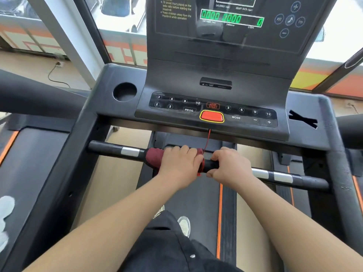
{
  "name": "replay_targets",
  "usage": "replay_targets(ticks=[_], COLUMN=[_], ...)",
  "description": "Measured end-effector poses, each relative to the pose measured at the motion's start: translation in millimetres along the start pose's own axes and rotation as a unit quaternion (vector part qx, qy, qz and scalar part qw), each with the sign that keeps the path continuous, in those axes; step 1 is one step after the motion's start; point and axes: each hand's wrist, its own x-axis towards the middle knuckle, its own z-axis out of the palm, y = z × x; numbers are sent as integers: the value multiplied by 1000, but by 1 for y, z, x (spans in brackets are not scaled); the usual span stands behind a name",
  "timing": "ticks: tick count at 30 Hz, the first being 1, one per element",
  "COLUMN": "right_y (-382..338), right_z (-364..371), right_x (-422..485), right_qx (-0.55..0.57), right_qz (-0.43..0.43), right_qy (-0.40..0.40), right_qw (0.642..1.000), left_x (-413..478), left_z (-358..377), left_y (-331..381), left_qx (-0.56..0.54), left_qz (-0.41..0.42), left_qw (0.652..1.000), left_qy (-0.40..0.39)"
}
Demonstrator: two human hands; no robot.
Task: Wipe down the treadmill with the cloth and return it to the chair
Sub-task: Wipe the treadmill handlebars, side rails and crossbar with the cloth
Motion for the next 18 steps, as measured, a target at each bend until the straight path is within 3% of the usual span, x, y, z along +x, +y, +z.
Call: replay_targets(ticks=[5,8,11,12,14,18], right_y=[2,-1,-4,-4,-3,1], right_z=[0,-3,-3,-2,1,13], right_x=[1,3,2,0,-2,-7], right_qx=[9,2,1,0,2,25], right_qz=[3,9,15,15,18,25], right_qy=[-6,-11,-9,-5,8,45], right_qw=[1000,1000,1000,1000,1000,998], left_x=[-39,2,37,34,13,-29], left_z=[32,3,-17,-17,-7,36], left_y=[1,-7,-10,-7,2,-12], left_qx=[-54,-60,-88,-80,-47,-105], left_qz=[19,13,-36,-48,-22,25], left_qw=[997,998,987,990,998,982], left_qy=[49,7,-127,-107,22,156])
